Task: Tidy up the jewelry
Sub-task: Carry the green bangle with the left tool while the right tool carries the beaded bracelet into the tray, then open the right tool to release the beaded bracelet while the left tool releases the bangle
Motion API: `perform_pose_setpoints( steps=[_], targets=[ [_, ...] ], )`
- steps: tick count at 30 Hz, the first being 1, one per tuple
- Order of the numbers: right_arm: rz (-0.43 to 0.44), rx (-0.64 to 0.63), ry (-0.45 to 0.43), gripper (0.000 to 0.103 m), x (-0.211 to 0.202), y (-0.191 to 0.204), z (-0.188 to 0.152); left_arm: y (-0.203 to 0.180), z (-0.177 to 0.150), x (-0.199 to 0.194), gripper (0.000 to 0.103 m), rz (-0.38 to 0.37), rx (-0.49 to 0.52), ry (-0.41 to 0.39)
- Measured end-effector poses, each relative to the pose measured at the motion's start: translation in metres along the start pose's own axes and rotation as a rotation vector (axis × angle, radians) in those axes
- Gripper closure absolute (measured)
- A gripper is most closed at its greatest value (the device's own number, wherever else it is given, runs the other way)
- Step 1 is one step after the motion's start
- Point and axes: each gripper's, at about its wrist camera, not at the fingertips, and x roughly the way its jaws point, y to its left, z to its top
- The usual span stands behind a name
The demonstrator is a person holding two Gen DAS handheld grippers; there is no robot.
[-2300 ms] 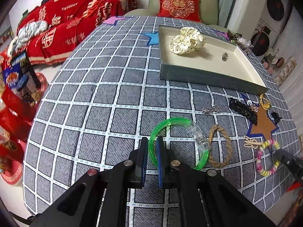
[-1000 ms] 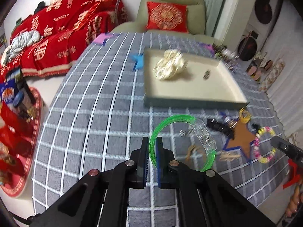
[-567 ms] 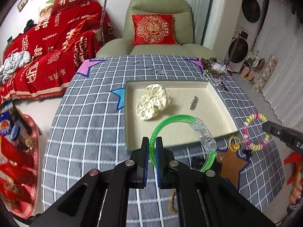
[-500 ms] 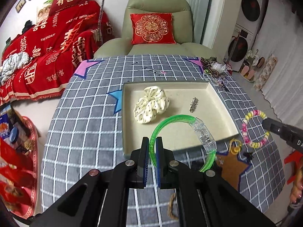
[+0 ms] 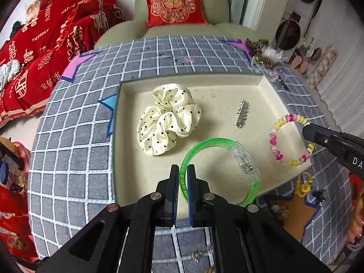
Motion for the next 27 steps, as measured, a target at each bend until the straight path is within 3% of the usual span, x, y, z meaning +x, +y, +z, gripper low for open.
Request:
perform_pose_setpoints(
  steps=[16,27],
  targets=[
    [-0.064,0.036,0.062,0.093,0.072,-0.018,0.021,-0.002,0.029,0.061,0.089,0.126,0.015,0.018],
    [-0.038,0.035,0.079,0.092,0.081,-0.02,0.018,-0.005,0.03,0.059,0.089,0.189,0.022,-0.001]
  ],
)
